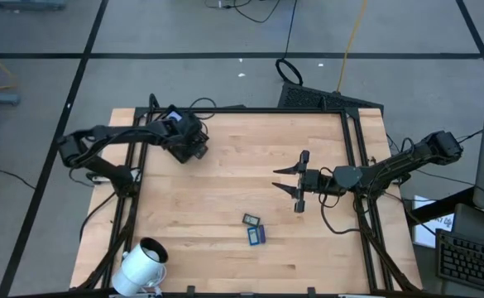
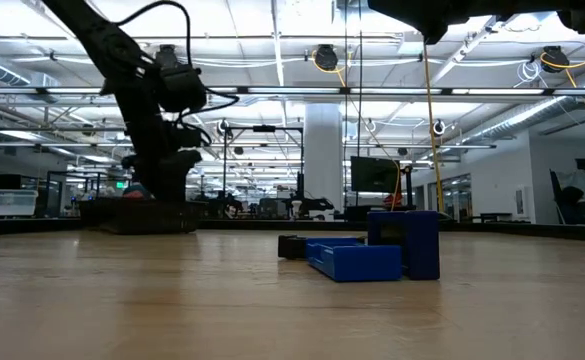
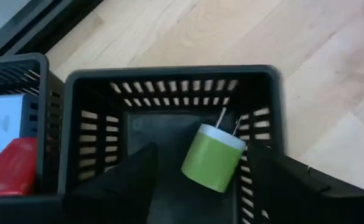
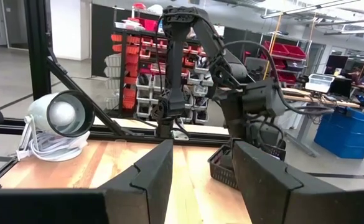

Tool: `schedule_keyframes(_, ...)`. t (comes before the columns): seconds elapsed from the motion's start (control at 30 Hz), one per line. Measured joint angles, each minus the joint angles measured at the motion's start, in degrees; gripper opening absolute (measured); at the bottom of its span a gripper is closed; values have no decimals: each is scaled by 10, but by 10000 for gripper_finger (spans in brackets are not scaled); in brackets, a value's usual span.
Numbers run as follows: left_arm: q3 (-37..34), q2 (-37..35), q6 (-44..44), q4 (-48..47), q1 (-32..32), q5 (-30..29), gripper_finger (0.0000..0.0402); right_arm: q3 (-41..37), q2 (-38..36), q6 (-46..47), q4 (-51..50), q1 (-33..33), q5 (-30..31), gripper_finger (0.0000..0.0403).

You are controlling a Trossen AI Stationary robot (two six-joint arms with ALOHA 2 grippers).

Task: Pick & Place Office items
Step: Put the green charger adapter into the top black bin

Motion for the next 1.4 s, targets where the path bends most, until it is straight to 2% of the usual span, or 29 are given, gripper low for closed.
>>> schedule_keyframes(0.27,0,12,4,1,0,1,231,0,0,0,0,0,0,155)
schedule_keyframes(0.47,0,12,19,-18,0,57,218,0,0,0,0,0,0,155)
schedule_keyframes(0.83,-9,12,45,-7,0,60,186,0,0,7,0,0,0,155)
schedule_keyframes(1.07,-11,12,52,-4,0,97,162,0,0,7,0,0,0,155)
schedule_keyframes(1.27,-11,20,59,10,1,80,145,0,0,7,0,0,0,155)
schedule_keyframes(1.4,-8,43,58,22,10,90,141,0,0,7,0,0,0,155)
